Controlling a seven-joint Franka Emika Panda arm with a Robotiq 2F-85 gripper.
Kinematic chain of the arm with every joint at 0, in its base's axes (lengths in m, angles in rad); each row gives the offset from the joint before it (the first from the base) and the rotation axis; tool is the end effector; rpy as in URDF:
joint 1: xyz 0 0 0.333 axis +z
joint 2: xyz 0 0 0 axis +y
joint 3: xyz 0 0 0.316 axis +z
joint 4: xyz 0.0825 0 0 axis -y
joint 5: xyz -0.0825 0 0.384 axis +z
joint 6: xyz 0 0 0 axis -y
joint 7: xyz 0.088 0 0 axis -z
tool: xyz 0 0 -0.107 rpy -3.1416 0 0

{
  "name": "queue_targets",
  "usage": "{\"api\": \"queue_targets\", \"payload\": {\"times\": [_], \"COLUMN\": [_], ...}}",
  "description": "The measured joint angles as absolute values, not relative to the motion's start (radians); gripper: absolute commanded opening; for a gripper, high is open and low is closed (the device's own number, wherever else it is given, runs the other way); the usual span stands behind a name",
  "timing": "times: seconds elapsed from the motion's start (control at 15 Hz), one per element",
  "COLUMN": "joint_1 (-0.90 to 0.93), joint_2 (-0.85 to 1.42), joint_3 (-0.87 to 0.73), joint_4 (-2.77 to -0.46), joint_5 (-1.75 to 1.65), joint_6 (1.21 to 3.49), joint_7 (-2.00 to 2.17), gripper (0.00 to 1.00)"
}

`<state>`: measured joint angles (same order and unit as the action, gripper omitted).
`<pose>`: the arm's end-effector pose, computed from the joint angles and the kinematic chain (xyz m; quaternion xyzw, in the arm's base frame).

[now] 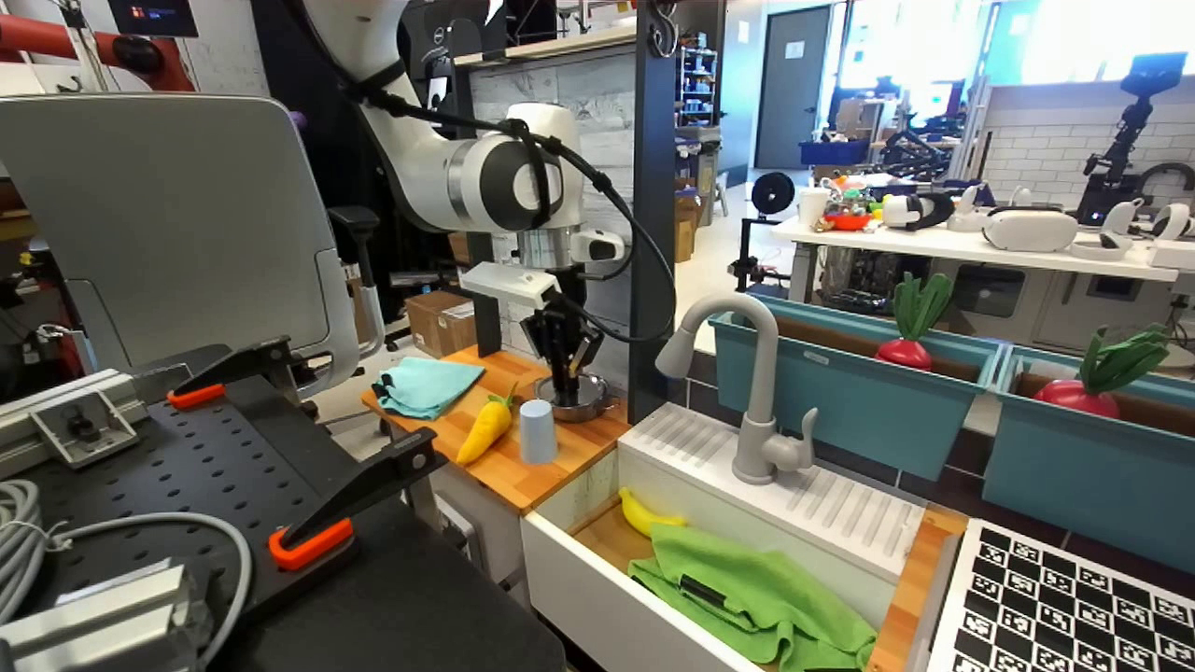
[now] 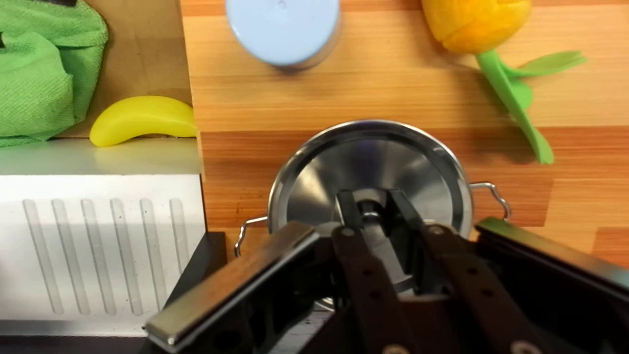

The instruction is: Remove the carrot plushie from the pot and then cover the pot with the silver lid

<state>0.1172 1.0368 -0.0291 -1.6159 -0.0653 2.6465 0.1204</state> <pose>0.6517 0.0607 0.0152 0.9994 0.0197 -0.0002 0.0281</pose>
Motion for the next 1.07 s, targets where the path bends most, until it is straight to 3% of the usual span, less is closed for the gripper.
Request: {"api": "queue_targets", "payload": {"times": [1.07], "joint_1": [0.119], "joint_2": [1.05], "joint_3": [-0.023], "joint_4": [-1.591], "joint_5": [-0.043], "joint_6": [2.634], "joint_7": [0.183], "gripper": [0.05]}}
